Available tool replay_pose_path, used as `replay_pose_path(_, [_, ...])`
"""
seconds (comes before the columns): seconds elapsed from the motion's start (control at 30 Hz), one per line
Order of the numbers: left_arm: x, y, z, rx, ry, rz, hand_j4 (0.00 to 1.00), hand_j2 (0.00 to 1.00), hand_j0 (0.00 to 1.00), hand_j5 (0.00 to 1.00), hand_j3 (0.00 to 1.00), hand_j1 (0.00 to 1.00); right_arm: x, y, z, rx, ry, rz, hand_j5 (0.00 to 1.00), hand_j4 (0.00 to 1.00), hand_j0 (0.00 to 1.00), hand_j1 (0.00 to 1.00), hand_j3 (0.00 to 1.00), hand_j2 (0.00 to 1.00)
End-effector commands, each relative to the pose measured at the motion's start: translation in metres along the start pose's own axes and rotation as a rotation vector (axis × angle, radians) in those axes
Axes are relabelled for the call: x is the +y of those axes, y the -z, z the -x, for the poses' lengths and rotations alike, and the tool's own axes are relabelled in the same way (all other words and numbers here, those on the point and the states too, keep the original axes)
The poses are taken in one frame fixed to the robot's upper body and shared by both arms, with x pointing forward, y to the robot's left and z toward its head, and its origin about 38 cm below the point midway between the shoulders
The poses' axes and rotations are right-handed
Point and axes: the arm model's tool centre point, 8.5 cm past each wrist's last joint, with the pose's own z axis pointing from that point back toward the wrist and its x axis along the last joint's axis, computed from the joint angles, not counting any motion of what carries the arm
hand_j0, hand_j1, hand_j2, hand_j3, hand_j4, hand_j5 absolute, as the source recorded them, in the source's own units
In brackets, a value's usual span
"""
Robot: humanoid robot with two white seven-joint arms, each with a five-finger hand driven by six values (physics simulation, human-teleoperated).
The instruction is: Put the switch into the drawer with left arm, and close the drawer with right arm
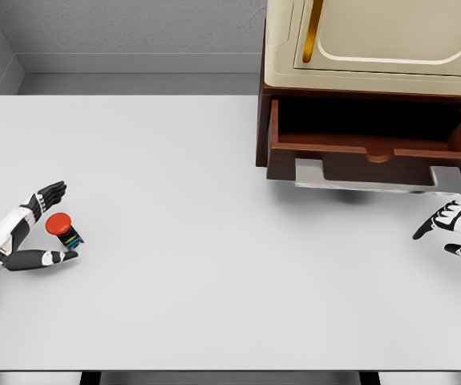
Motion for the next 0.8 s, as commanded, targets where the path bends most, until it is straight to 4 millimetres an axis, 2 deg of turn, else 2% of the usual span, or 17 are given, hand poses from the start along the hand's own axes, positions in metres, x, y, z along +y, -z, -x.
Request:
replay_pose_path(0.0, [0.001,-0.001,0.001,0.008,0.0,-0.001,1.0,1.0,1.0,1.0,1.0,1.0,-0.001,0.0,0.0,0.0,0.003,0.002,0.64,0.64,0.64,0.64,0.64,0.64])
replay_pose_path(0.1, [0.001,-0.002,0.002,0.008,0.002,-0.001,0.74,0.74,0.74,0.74,0.74,0.74,-0.002,0.0,0.0,0.0,0.002,0.001,0.64,0.64,0.64,0.64,0.64,0.64])
replay_pose_path(0.13, [0.001,-0.002,0.002,0.008,0.002,-0.001,0.7,0.7,0.7,0.7,0.7,0.7,-0.002,0.0,0.0,-0.001,0.001,0.001,0.64,0.64,0.64,0.64,0.64,0.64])
replay_pose_path(0.43, [-0.006,-0.002,0.005,0.021,0.003,0.017,0.69,0.69,0.69,0.69,0.69,0.69,-0.002,0.0,-0.001,-0.003,0.0,-0.001,0.64,0.64,0.64,0.64,0.64,0.64])
replay_pose_path(0.5, [-0.008,-0.002,0.006,0.022,0.0,0.018,0.63,0.63,0.63,0.63,0.63,0.63,-0.002,0.0,-0.001,-0.003,0.0,0.001,0.64,0.64,0.64,0.64,0.64,0.64])
replay_pose_path(0.63, [-0.008,-0.002,0.005,0.016,0.004,0.02,0.41,0.41,0.41,0.41,0.41,0.41,-0.003,0.0,0.0,-0.002,-0.004,-0.003,0.64,0.64,0.64,0.64,0.64,0.64])
replay_pose_path(0.73, [-0.009,-0.002,0.005,0.015,0.007,0.021,0.3,0.3,0.3,0.3,0.3,0.3,-0.003,0.0,0.0,-0.002,-0.004,-0.003,0.64,0.64,0.64,0.64,0.64,0.64])
replay_pose_path(0.77, [-0.008,-0.002,0.004,0.014,0.009,0.021,0.29,0.29,0.29,0.29,0.29,0.29,-0.003,0.0,0.0,-0.002,-0.004,-0.003,0.64,0.64,0.64,0.64,0.64,0.64])
